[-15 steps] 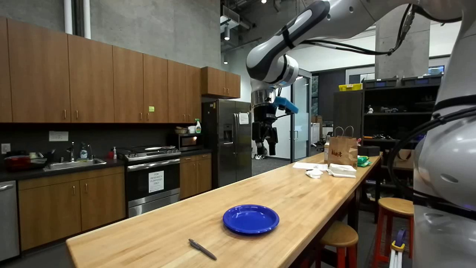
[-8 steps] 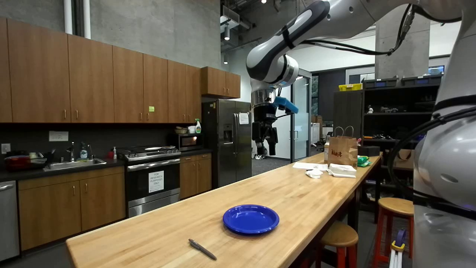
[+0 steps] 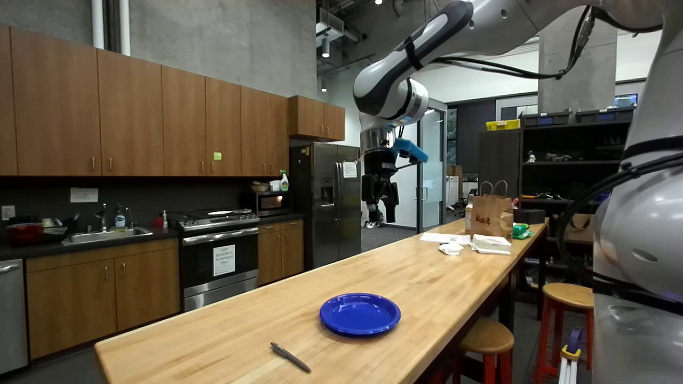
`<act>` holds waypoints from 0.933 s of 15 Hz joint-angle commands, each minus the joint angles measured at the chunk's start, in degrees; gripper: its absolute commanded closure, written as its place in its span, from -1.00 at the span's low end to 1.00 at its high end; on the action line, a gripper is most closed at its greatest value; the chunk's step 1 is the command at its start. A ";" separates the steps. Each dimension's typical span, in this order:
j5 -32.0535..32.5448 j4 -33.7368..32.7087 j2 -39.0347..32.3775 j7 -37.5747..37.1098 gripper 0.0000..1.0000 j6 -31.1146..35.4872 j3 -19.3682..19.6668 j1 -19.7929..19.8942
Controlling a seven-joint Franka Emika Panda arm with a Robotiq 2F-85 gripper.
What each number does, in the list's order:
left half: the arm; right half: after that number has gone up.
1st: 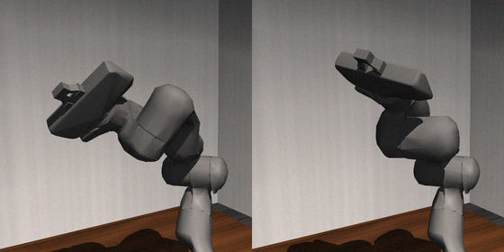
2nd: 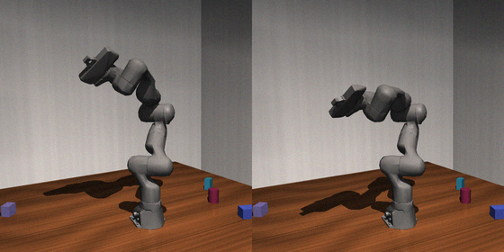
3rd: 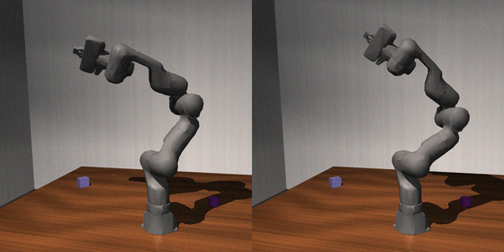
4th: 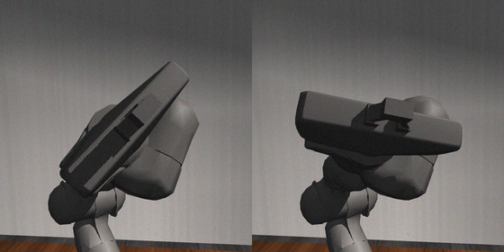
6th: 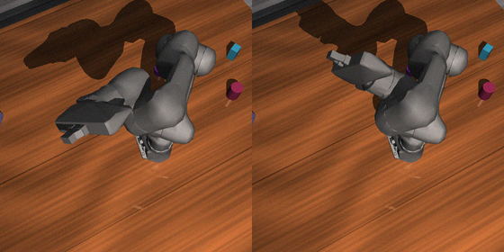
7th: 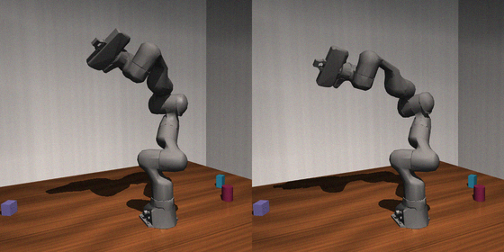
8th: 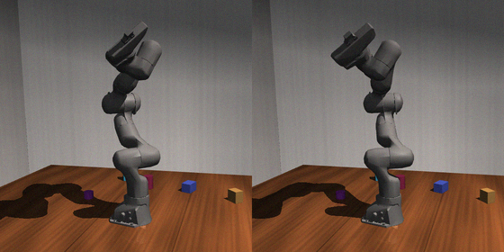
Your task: Put the pen on the plate
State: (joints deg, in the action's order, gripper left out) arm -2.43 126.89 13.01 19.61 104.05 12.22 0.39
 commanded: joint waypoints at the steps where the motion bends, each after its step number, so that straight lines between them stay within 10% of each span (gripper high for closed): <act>1: -0.31 -0.09 -0.10 0.26 -1.00 -0.11 -1.44 1.54; 14: 0.62 0.07 -1.25 -0.25 -1.00 0.27 -3.34 0.99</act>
State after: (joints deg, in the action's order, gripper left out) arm -2.41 126.91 12.50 19.61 104.05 10.96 0.76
